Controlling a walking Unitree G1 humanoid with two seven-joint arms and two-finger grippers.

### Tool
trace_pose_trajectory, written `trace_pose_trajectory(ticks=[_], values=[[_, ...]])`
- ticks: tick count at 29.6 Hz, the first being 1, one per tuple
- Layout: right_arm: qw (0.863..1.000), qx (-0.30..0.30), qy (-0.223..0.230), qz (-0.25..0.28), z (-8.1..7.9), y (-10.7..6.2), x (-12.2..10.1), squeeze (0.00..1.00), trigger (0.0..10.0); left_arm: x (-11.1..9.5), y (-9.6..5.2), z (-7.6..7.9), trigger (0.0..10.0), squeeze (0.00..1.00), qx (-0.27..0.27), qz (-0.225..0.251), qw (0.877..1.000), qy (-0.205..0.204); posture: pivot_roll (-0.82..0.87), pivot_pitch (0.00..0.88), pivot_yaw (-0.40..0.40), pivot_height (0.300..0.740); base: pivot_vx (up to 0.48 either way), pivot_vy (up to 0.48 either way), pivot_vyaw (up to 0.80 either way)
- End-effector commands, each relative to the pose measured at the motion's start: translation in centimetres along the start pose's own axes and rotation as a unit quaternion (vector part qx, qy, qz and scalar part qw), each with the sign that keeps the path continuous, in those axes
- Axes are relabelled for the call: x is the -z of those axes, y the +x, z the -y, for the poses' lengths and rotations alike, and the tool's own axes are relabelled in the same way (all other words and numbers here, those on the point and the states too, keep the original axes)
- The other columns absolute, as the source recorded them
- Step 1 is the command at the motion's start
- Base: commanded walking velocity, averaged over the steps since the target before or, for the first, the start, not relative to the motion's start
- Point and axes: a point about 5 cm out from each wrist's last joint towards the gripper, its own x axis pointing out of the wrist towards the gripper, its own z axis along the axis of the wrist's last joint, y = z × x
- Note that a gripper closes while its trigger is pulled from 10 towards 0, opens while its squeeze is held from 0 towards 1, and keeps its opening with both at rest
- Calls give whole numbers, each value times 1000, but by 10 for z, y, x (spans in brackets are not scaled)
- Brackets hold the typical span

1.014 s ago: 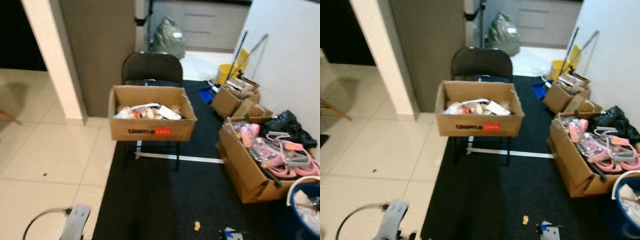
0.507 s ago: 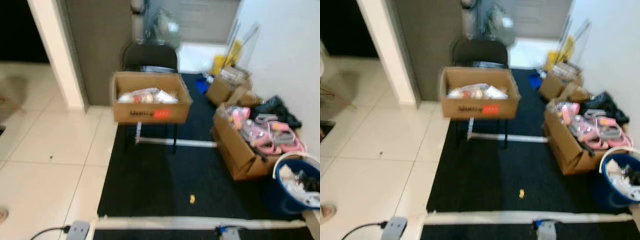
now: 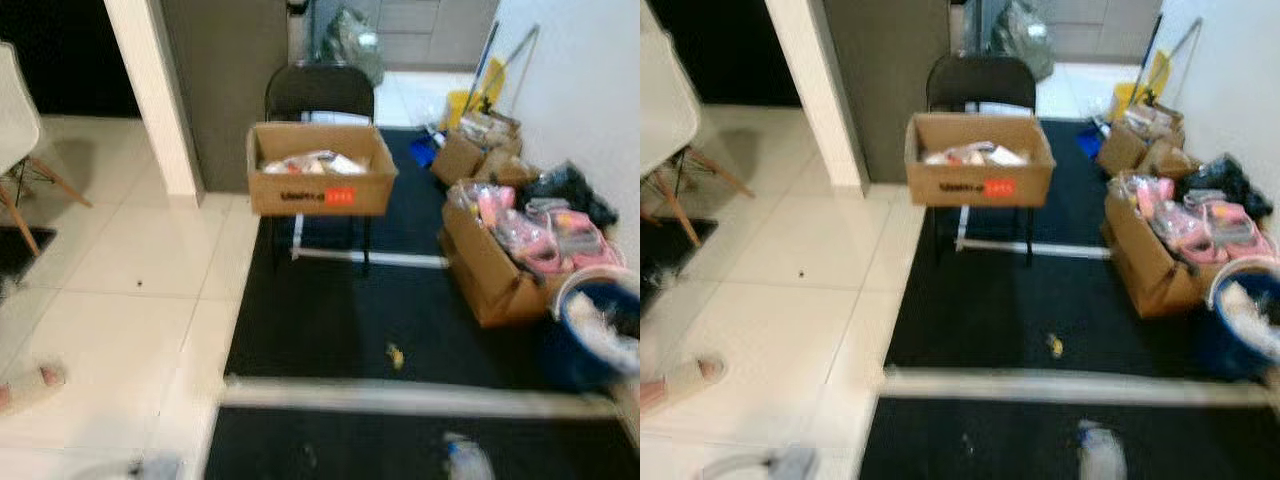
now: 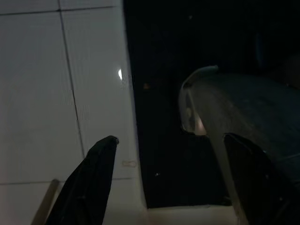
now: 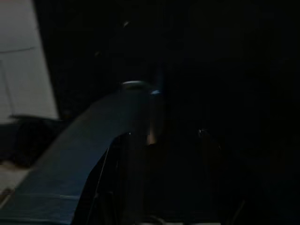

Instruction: Picking trash to rubbish bin

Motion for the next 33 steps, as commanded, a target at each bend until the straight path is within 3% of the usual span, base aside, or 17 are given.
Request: trace_pose_trajectory(ticks=[1,33], values=[[1000,-3,14,2,3,0,-4,0,10000,5,0,2,10000,0,-5,-10,1000,2,93,0,-9,740,0,0,0],[998,9,-61,-33,6,-2,4,0,10000,4,2,10,10000,0,-7,-24,997,72,82,10,-9,740,0,0,768]])
